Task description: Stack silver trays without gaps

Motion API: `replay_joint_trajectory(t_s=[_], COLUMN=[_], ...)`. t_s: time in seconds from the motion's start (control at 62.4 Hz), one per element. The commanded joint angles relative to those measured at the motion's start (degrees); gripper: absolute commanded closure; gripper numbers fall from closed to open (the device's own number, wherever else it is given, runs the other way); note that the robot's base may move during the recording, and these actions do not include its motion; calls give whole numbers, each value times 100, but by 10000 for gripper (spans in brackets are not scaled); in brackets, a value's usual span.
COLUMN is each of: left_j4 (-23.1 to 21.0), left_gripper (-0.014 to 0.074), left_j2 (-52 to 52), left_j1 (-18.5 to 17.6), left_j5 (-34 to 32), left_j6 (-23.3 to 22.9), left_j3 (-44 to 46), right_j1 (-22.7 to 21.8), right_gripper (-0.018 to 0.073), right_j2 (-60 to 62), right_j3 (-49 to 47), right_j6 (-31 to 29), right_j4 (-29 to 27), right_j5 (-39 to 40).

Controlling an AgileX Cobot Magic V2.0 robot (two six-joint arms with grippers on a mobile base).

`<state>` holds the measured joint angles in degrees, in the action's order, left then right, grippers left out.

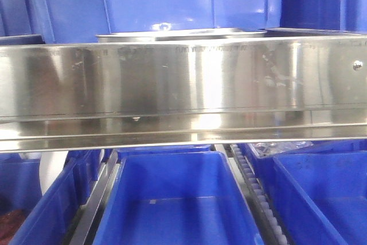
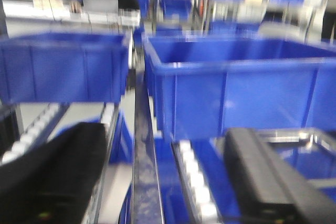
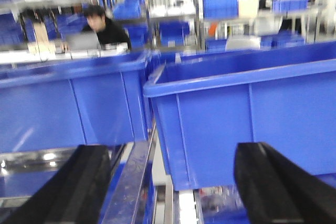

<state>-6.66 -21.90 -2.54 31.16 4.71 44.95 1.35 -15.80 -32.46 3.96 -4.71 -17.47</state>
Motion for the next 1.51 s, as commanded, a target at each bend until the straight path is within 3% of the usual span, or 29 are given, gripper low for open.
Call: replay_joint_trajectory(t_s=[0.0, 0.08, 0.144, 0.432, 0.496, 0.609, 0.785, 0.881, 0.961, 1.153, 1.297, 1.489], left_j4=[-270, -652, -998, -1003, -910, -581, 857, 1488, 1719, 1566, 864, 766], left_gripper=[141, 141, 141, 141, 141, 141, 141, 141, 141, 141, 141, 141], left_j2=[-596, -1058, -1445, -3581, -4114, -5087, -6329, -6807, -7103, -7600, -7801, -8008], left_j1=[-190, -612, -966, -2793, -3017, -3037, -3037, -3027, -3027, -2815, -2404, -2166], left_j5=[-84, 215, 406, 1039, 1112, 1756, 2932, 3368, 3535, 3616, 3477, 3462], left_j6=[374, 976, 1204, 1212, 840, 204, -1381, -1977, -2240, -2739, -2714, -2675], left_j3=[550, 939, 1225, 2784, 3206, 4114, 5365, 5748, 5936, 6019, 6043, 6043], right_j1=[-9, 103, 302, 1889, 2094, 2129, 1943, 1893, 1893, 1834, 1834, 1834], right_gripper=[-52, -52, -52, -52, -52, -52, -52, -52, -52, -52, -52, -52], right_j2=[-530, -985, -1329, -3356, -3901, -4823, -6137, -6713, -7082, -7921, -8502, -9091], right_j3=[-421, -794, -1137, -2982, -3484, -4480, -5912, -6407, -6678, -7219, -7593, -8114], right_j6=[-30, -30, -30, -396, -396, -267, 453, 453, 484, 897, 864, 755], right_j4=[87, 61, 15, 15, 15, 21, 158, 179, 179, 175, 182, 182], right_j5=[396, 247, -55, -1138, -1536, -2326, -3633, -4044, -4249, -4978, -5229, -5479])
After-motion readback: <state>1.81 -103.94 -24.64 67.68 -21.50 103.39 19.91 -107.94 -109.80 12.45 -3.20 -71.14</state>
